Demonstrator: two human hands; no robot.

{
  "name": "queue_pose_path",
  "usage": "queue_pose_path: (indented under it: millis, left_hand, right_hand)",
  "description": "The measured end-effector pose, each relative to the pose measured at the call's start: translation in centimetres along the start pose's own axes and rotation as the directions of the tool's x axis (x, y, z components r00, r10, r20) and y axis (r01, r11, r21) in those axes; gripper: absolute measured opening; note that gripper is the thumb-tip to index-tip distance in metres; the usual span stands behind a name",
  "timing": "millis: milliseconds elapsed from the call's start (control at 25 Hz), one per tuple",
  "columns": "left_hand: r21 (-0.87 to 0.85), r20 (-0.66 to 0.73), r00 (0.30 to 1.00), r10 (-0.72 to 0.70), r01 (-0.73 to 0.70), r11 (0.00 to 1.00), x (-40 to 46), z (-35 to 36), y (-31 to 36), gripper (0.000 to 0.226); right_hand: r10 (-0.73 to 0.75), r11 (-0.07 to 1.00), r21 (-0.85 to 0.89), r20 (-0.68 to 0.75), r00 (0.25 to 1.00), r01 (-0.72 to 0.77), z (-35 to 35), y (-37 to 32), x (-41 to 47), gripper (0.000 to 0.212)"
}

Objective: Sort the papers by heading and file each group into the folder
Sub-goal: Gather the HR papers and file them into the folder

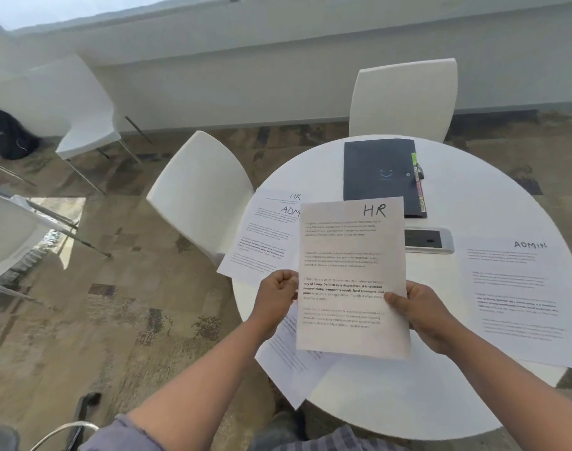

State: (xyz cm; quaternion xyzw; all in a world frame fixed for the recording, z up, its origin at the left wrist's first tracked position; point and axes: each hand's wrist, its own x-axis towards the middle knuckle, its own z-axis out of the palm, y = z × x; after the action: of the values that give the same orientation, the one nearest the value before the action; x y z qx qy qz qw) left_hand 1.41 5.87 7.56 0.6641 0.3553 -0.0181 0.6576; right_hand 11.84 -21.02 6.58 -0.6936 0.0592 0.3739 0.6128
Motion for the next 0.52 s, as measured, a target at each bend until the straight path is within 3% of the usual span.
queue_pose_path:
  millis: [120, 280, 440, 520]
  left_hand:
    - [0.1, -0.204, 0.979, -0.018, 0.039, 0.994, 3.7, -5.2, -1.1, 0.01]
    - [0.234, -0.298, 0.954, -0.029, 0.103, 0.967, 10.7, -13.5, -3.2, 0.028]
    - [0.223, -0.261, 0.945, -0.196, 0.256, 0.94, 15.2, -17.9, -3.6, 0.056]
    - [0.2, -0.193, 0.933, -0.305, 0.341, 0.918, 17.0, -19.0, -3.9, 0.054]
  right_hand:
    - [0.027, 0.999, 0.035, -0.083, 0.996, -0.024, 3.4, -0.7, 2.2, 0.017]
    - [0.087, 0.993, 0.093, -0.191, 0.978, -0.07, 8.3, -1.3, 5.8, 0.018]
    - [0.123, 0.985, 0.153, -0.268, 0.956, -0.084, 11.0, -1.6, 6.7, 0.019]
    - [0.132, 0.983, 0.163, -0.296, 0.946, -0.086, 11.5, -1.5, 6.4, 0.018]
